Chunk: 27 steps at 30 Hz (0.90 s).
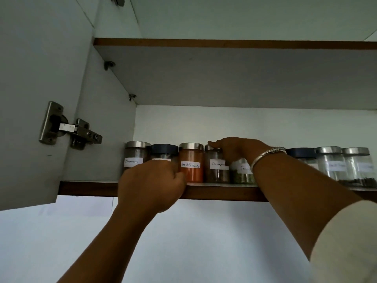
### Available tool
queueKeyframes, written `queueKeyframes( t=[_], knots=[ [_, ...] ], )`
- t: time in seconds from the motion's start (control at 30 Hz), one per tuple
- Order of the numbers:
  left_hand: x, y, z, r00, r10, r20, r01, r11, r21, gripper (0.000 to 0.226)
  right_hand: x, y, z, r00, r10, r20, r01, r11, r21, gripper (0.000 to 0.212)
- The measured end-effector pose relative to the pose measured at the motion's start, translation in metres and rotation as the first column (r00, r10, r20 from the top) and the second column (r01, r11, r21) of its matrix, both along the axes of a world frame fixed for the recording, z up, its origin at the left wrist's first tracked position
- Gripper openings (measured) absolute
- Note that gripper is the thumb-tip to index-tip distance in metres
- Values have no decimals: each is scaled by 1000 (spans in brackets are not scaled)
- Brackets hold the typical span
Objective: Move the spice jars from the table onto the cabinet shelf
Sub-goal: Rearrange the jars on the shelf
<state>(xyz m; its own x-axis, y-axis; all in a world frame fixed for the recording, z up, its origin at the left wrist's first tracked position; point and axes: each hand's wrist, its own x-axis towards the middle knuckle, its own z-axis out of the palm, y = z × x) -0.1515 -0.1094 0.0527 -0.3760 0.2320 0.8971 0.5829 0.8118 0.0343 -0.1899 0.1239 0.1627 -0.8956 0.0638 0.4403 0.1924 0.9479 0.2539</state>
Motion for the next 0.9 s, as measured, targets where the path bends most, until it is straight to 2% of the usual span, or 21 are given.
queueKeyframes(
  t=[0.07, 0.17, 0.2, 0.27, 0.37, 0.5, 0.57, 0.63, 0.7, 0.73, 0.8, 0.9],
  knots=[
    [-1, 0, 1, 1000, 2, 8, -2, 1000, -5, 32, 4, -1, -1, 998, 27, -53, -31, 996, -80, 80],
    [-2, -1, 3, 999, -4, 55, 5, 1000, -27, 31, 16, 10, 6, 947, 93, -308, -141, 980, -140, 75],
    [0, 0, 4, 997, -16, 78, 19, 999, -43, 31, 21, 18, 8, 935, 73, -347, -132, 980, -150, 73],
    [9, 8, 1, 996, -46, 71, 52, 995, -81, 32, 30, 36, 8, 955, 2, -298, -53, 985, -162, 71],
    [31, 40, -4, 991, -118, -59, 109, 985, -135, 40, 44, 63, 4, 986, -53, -159, 26, 986, -167, 72],
    [55, 104, -6, 967, -223, -125, 190, 954, -233, 42, 53, 80, 1, 995, -88, -56, 72, 968, -242, 91],
    [67, 133, -6, 966, -208, -153, 155, 941, -301, 32, 49, 83, -1, 995, -101, -10, 97, 975, -200, 91],
    [78, 154, -6, 977, -193, -96, 147, 922, -359, 28, 44, 87, 1, 995, -96, -41, 91, 990, -106, 80],
    [81, 163, -6, 981, -192, -37, 167, 921, -351, 30, 42, 89, 2, 994, -86, -70, 85, 996, -25, 69],
    [81, 163, -7, 981, -187, -59, 157, 930, -334, 30, 42, 91, 2, 994, -85, -73, 85, 996, 0, 67],
    [82, 161, -8, 978, -161, -136, 111, 942, -317, 31, 40, 93, 3, 994, -97, -51, 97, 995, 10, 75],
    [84, 159, -10, 966, -159, -205, 96, 953, -287, 28, 43, 96, 5, 995, -95, 23, 97, 990, -99, 95]
  ],
)
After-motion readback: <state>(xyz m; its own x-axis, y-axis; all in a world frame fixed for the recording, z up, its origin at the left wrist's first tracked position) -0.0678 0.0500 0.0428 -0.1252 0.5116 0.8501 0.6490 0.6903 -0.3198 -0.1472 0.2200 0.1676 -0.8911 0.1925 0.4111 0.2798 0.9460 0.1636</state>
